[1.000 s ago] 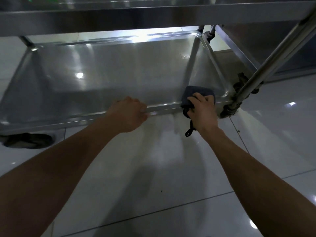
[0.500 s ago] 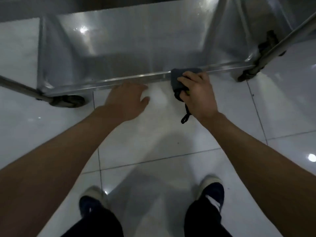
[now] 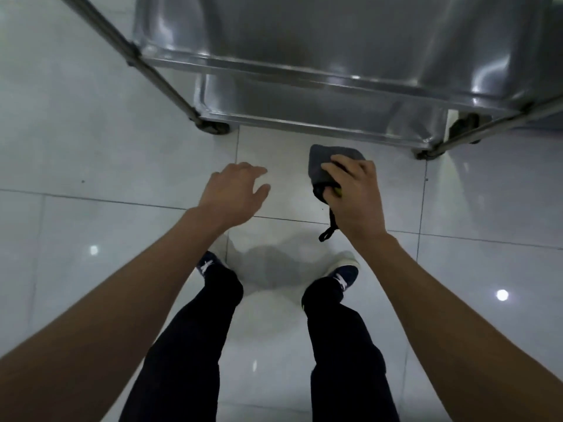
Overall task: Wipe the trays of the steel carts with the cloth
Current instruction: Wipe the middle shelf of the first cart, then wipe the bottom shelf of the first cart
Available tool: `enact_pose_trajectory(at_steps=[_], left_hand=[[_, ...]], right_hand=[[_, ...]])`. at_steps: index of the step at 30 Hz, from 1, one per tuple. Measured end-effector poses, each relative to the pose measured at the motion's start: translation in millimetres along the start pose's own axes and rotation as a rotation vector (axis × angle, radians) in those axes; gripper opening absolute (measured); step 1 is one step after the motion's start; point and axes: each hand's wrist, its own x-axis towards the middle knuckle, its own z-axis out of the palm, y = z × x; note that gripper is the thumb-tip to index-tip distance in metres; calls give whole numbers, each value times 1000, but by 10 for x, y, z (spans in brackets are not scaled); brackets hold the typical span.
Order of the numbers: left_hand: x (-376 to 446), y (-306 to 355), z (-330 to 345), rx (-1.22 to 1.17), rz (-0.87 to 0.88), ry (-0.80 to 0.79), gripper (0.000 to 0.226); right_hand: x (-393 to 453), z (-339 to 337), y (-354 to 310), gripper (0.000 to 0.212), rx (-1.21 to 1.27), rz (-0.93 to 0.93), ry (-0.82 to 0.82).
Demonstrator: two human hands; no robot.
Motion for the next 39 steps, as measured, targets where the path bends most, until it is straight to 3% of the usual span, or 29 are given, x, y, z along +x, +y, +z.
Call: enact_pose_trajectory(at_steps=[7, 13, 21, 31, 39], left_hand=[[-879, -604, -1110, -127, -113, 97, 46], [-1474, -1517, -1993, -249, -165, 251, 45], [-2063, -2764, -3134, -190, -286, 357, 49], [-1913, -3459, -4312, -92, -385, 411, 48], [-1681, -3901, -5083, -153, -513, 444, 49]], right_hand=[[38, -525, -1475, 37, 27, -180, 20], [330, -446, -3027, 38, 34, -268, 10], [883, -235, -4886, 39, 47, -482, 14], [2006, -318, -5962, 39, 133, -620, -1], [2861, -459, -6831, 38, 176, -685, -12]])
